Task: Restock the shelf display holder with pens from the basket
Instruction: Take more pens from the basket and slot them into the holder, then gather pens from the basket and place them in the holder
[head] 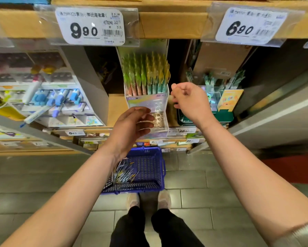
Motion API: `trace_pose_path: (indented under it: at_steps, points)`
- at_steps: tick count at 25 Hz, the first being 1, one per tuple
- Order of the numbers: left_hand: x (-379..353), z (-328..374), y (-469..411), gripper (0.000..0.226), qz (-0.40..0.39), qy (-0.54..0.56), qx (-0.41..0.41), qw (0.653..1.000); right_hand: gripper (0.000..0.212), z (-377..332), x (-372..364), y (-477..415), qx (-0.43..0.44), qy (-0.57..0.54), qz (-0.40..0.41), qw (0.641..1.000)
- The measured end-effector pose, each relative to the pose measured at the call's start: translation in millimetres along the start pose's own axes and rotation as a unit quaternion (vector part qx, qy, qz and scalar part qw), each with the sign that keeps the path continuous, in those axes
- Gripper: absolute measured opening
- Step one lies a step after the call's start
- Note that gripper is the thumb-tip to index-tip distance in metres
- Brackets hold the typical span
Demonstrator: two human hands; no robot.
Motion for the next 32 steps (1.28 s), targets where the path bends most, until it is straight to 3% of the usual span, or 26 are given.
trace_pose_path:
  at_steps: [8, 16, 21, 24, 32]
  points:
    - [13, 3, 74, 0.014, 0.036, 0.021, 0.001, 0.999, 0.019, -19, -63, 95, -0.014, -0.132, -0.133, 0.982]
    - [105, -35, 136, 0.025, 0.044, -0.029, 0.067, 0.996, 0.008, 14, -161, 150, -0.077, -0.231, -0.089, 0.966]
    - [181, -112, 166, 0.024, 0.047, -0.051, 0.135, 0.988, 0.011, 74, -250, 170, -0.156, -0.225, -0.086, 0.958]
    - [209, -160, 166, 0.02, 0.091, -0.016, 0.169, 0.981, 0.01, 116, -287, 181, -0.184, -0.218, -0.08, 0.955]
    - [287, -315, 89, 0.022, 0.137, 0.014, 0.216, 0.967, 0.012, 296, -342, 134, -0.284, -0.148, -0.098, 0.942]
Point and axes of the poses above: each hand's wrist, its own y-axis away from the middle knuckle, its own x-axis out of the back of the hand, z = x × y, the point moved 3 cm from there along -y, towards the middle knuckle, and after that the axes turned 13 degrees about -z, right-handed, at the moved point
